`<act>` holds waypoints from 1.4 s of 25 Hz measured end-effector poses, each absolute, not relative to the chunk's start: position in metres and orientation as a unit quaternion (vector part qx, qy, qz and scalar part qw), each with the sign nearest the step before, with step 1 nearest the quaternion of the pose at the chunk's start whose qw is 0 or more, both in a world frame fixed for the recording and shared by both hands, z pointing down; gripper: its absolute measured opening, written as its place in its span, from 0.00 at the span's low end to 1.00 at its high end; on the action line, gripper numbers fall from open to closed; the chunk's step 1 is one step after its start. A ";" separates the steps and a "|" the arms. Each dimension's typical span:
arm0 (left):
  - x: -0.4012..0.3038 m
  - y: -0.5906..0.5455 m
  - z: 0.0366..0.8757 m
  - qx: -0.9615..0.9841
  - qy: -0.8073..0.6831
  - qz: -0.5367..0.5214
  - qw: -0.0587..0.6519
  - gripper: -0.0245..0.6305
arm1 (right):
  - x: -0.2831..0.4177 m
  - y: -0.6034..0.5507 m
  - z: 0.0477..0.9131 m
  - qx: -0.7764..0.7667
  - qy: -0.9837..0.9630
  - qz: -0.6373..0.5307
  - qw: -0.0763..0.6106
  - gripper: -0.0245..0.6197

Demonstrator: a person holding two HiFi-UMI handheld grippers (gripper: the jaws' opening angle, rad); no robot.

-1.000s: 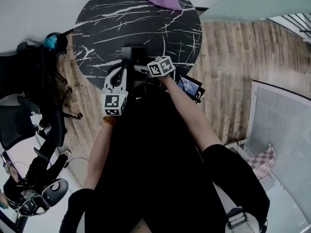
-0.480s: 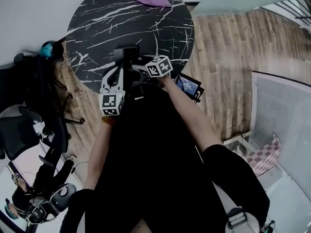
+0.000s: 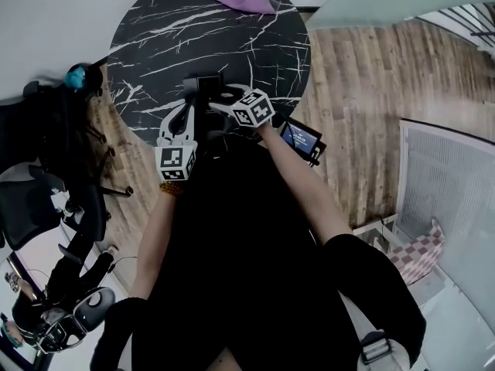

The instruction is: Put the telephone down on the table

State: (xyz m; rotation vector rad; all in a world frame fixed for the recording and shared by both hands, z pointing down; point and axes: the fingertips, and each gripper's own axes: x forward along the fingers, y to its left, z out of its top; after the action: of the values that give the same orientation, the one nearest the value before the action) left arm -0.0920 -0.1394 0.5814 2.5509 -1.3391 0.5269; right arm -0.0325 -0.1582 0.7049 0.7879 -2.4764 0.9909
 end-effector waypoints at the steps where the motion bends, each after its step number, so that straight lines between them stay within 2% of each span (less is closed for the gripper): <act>1: -0.091 -0.141 0.582 0.866 -0.454 0.179 0.106 0.08 | -0.032 -0.159 0.702 0.279 -0.879 0.341 0.181 0.49; 6: -0.089 -0.147 0.579 0.867 -0.455 0.175 0.102 0.08 | -0.034 -0.167 0.681 0.287 -0.895 0.287 0.186 0.49; 17: -0.095 -0.162 0.564 0.852 -0.483 0.179 0.098 0.08 | -0.032 -0.188 0.597 0.364 -0.910 0.137 0.143 0.49; 22: -0.101 -0.171 0.540 0.843 -0.507 0.169 0.057 0.08 | -0.034 -0.187 0.553 0.392 -0.908 0.083 0.120 0.49; 31: -0.103 -0.185 0.503 0.842 -0.521 0.136 0.034 0.08 | -0.031 -0.194 0.491 0.428 -0.901 0.021 0.065 0.49; 33: -0.100 -0.187 0.494 0.843 -0.521 0.130 0.026 0.08 | -0.029 -0.194 0.479 0.435 -0.899 0.012 0.056 0.47; 35: -0.098 -0.188 0.485 0.845 -0.520 0.122 0.018 0.08 | -0.027 -0.194 0.467 0.441 -0.897 0.001 0.047 0.41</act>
State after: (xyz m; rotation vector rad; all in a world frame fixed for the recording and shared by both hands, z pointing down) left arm -0.0977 -0.1879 0.4848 2.6257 -1.6160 0.3805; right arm -0.0275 -0.1939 0.4669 1.3442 -2.7353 0.0031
